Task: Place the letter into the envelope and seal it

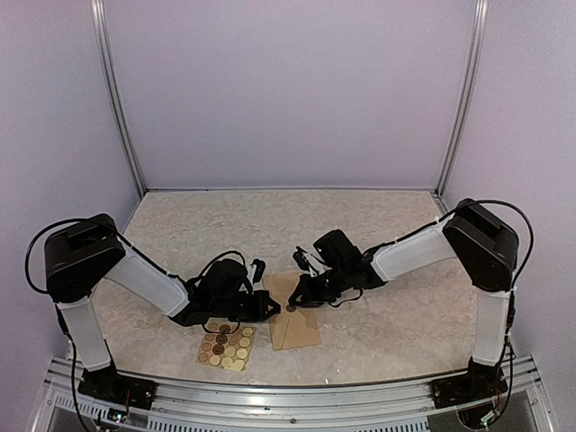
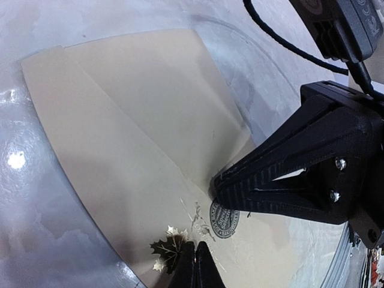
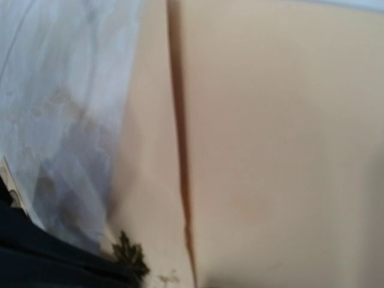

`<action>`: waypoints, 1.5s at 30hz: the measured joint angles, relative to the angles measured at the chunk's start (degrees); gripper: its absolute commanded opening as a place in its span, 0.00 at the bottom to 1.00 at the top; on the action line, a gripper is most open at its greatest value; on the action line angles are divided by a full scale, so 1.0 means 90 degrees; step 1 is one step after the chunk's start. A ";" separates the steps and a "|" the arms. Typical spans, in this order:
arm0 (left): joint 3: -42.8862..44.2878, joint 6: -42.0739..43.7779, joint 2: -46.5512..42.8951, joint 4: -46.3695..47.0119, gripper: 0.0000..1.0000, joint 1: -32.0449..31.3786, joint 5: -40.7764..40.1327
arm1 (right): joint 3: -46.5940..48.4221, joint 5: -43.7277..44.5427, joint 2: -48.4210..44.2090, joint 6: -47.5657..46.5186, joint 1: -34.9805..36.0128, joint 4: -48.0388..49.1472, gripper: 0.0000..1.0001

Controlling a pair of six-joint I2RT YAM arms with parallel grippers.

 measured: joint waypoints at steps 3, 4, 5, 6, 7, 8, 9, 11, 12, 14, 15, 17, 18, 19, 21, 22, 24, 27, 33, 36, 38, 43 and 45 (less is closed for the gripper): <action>0.0000 0.0000 0.0000 0.0000 0.00 0.0000 -0.0002 | -0.0107 0.0058 -0.0087 0.0017 -0.0019 0.0015 0.00; 0.0000 0.0000 -0.0002 0.0000 0.00 0.0000 -0.0002 | -0.0151 0.0078 -0.0119 0.0019 -0.0027 0.0019 0.00; 0.0000 0.0000 -0.0002 -0.0002 0.00 0.0000 -0.0002 | -0.0194 0.0092 -0.0153 0.0024 -0.0034 0.0022 0.00; 0.0000 0.0000 -0.0002 -0.0002 0.00 0.0000 -0.0005 | -0.0248 0.0102 -0.0192 0.0027 -0.0039 0.0032 0.00; 0.0000 0.0000 -0.0002 -0.0002 0.00 0.0000 -0.0005 | -0.0294 0.0107 -0.0228 0.0027 -0.0044 0.0034 0.00; 0.0000 0.0000 -0.0002 -0.0002 0.00 0.0000 -0.0005 | -0.0333 0.0112 -0.0260 0.0029 -0.0049 0.0036 0.00; 0.0000 0.0000 -0.0007 -0.0007 0.00 0.0000 -0.0005 | -0.0379 0.0119 -0.0296 0.0032 -0.0056 0.0036 0.00; 0.0000 0.0000 -0.0024 -0.0036 0.00 0.0000 -0.0007 | -0.0457 0.0138 -0.0359 0.0032 -0.0063 0.0034 0.00; 0.0000 0.0000 -0.0032 -0.0051 0.00 0.0000 -0.0012 | -0.0488 0.0148 -0.0389 0.0029 -0.0063 0.0036 0.00; 0.0000 0.0000 -0.0049 -0.0085 0.00 -0.0005 -0.0036 | -0.0580 0.0189 -0.0486 0.0019 -0.0063 0.0034 0.00; 0.0000 0.0000 -0.0058 -0.0100 0.00 -0.0010 -0.0053 | -0.0636 0.0221 -0.0551 0.0012 -0.0063 0.0022 0.00; 0.0002 0.0000 -0.0112 -0.0185 0.06 -0.0017 -0.0092 | -0.0755 0.0316 -0.0726 -0.0010 -0.0063 -0.0051 0.01; 0.0002 0.0007 -0.0185 -0.0289 0.09 -0.0019 -0.0131 | -0.0818 0.0367 -0.0845 -0.0029 -0.0066 -0.0097 0.06; 0.0005 0.0022 -0.0267 -0.0406 0.14 -0.0022 -0.0187 | -0.0884 0.0423 -0.0981 -0.0044 -0.0068 -0.0136 0.13; 0.0029 0.0090 -0.0520 -0.0714 0.28 -0.0022 -0.0333 | -0.1018 0.0512 -0.1350 -0.0119 -0.0073 -0.0192 0.33; 0.0053 0.0146 -0.0690 -0.0874 0.37 -0.0022 -0.0447 | -0.1064 0.0551 -0.1562 -0.0151 -0.0080 -0.0211 0.46; 0.0160 0.0231 -0.1146 -0.1248 0.57 -0.0022 -0.0760 | -0.1095 0.0612 -0.1989 -0.0202 -0.0109 -0.0250 0.67; 0.0299 0.0466 -0.1897 -0.1566 0.75 0.0036 -0.1139 | -0.1095 0.0733 -0.2569 -0.0425 -0.0177 -0.0274 0.86; 0.0605 0.1139 -0.2924 -0.2062 0.85 0.1035 -0.1622 | -0.1112 0.1018 -0.3164 -0.1001 -0.0682 -0.0325 0.94; 0.0559 0.1498 -0.3096 -0.2232 0.87 0.2093 -0.1705 | -0.1304 0.1149 -0.3281 -0.1358 -0.1314 -0.0306 0.95; 0.0352 0.1734 -0.3300 -0.2225 0.88 0.2958 -0.1683 | -0.1494 0.1231 -0.3364 -0.1593 -0.1851 -0.0284 0.95; -0.0505 0.2210 -0.4267 -0.2069 0.95 0.4755 -0.1576 | -0.2057 0.1287 -0.3801 -0.2079 -0.3538 -0.0097 0.95; -0.0852 0.2385 -0.4687 -0.1860 0.95 0.5285 -0.1581 | -0.2339 0.1299 -0.4146 -0.2261 -0.4255 0.0068 0.96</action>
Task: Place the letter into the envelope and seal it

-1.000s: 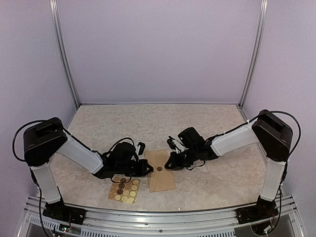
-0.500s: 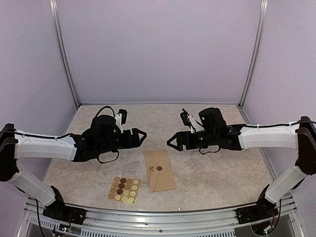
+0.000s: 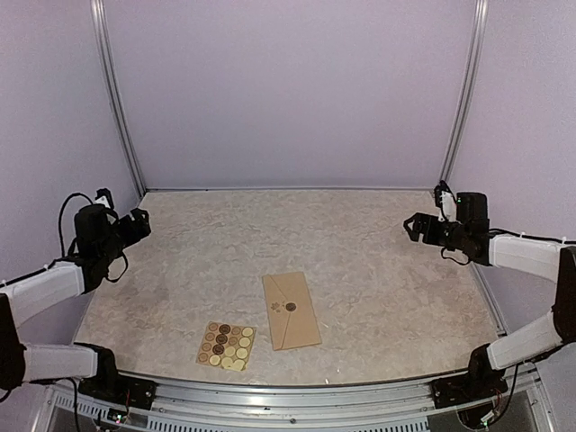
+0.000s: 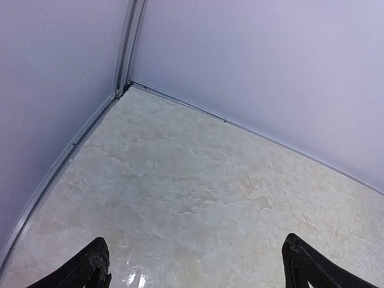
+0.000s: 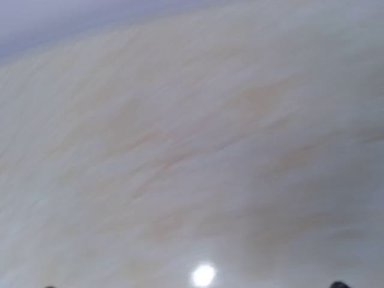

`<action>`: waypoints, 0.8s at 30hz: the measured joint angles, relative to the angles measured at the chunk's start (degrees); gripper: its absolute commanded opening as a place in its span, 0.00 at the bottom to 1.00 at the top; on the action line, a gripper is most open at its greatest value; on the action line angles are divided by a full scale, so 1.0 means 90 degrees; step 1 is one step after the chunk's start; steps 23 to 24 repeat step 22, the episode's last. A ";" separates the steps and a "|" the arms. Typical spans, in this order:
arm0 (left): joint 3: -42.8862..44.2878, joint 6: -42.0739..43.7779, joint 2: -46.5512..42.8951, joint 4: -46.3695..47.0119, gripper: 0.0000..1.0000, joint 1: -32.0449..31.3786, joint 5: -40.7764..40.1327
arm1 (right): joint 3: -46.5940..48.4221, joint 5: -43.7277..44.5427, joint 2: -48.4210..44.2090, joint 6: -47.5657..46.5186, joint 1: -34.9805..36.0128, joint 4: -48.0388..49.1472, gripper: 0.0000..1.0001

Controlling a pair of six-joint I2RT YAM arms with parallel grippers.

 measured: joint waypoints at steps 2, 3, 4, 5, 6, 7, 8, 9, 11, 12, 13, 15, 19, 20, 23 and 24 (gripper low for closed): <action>-0.0447 0.0223 -0.0418 0.0389 0.96 0.0379 -0.0073 | -0.0333 0.0112 -0.0423 -0.0199 -0.0629 0.0311 0.99; -0.0726 0.0362 -0.0600 0.0668 0.97 0.0466 -0.0136 | -0.0554 0.0209 -0.0648 -0.0328 -0.0843 0.0573 0.99; -0.0950 0.0483 -0.0716 0.0862 0.99 0.0488 -0.0168 | -0.0763 0.0311 -0.0835 -0.0442 -0.0959 0.0828 1.00; -0.1234 0.0619 -0.0814 0.1161 0.99 0.0488 -0.0214 | -0.1015 0.0403 -0.1001 -0.0563 -0.1032 0.1151 1.00; -0.1450 0.0743 -0.0852 0.1394 0.99 0.0488 -0.0253 | -0.1243 0.0464 -0.1120 -0.0678 -0.1093 0.1435 0.99; -0.1683 0.0831 -0.0857 0.1651 0.99 0.0486 -0.0287 | -0.1484 0.0515 -0.1207 -0.0780 -0.1137 0.1734 1.00; -0.1887 0.0918 -0.0828 0.1855 0.99 0.0488 -0.0321 | -0.1802 0.0561 -0.1263 -0.0906 -0.1185 0.2115 1.00; -0.2016 0.0981 -0.0789 0.1994 0.99 0.0488 -0.0357 | -0.2021 0.0605 -0.1268 -0.0981 -0.1226 0.2353 0.99; -0.2135 0.1115 -0.0614 0.2215 0.99 0.0488 -0.0406 | -0.2348 0.0687 -0.1253 -0.1095 -0.1275 0.2691 0.99; -0.2135 0.1161 -0.0520 0.2310 0.99 0.0488 -0.0423 | -0.2458 0.0712 -0.1243 -0.1141 -0.1280 0.2829 1.00; -0.2135 0.1197 -0.0440 0.2429 0.99 0.0488 -0.0427 | -0.2514 0.0729 -0.1229 -0.1180 -0.1280 0.2948 1.00; -0.2135 0.1243 -0.0367 0.2574 0.99 0.0488 -0.0432 | -0.2535 0.0755 -0.1192 -0.1241 -0.1280 0.3186 0.99; -0.2135 0.1297 -0.0347 0.2793 0.99 0.0488 -0.0478 | -0.2535 0.0750 -0.1175 -0.1280 -0.1280 0.3568 1.00; -0.2135 0.1307 -0.0350 0.2820 0.99 0.0488 -0.0481 | -0.2535 0.0748 -0.1158 -0.1282 -0.1280 0.3640 1.00; -0.2135 0.1316 -0.0350 0.2875 0.99 0.0488 -0.0483 | -0.2535 0.0746 -0.1124 -0.1294 -0.1280 0.3708 1.00; -0.2135 0.1316 -0.0350 0.2875 0.99 0.0488 -0.0483 | -0.2535 0.0746 -0.1124 -0.1294 -0.1280 0.3708 1.00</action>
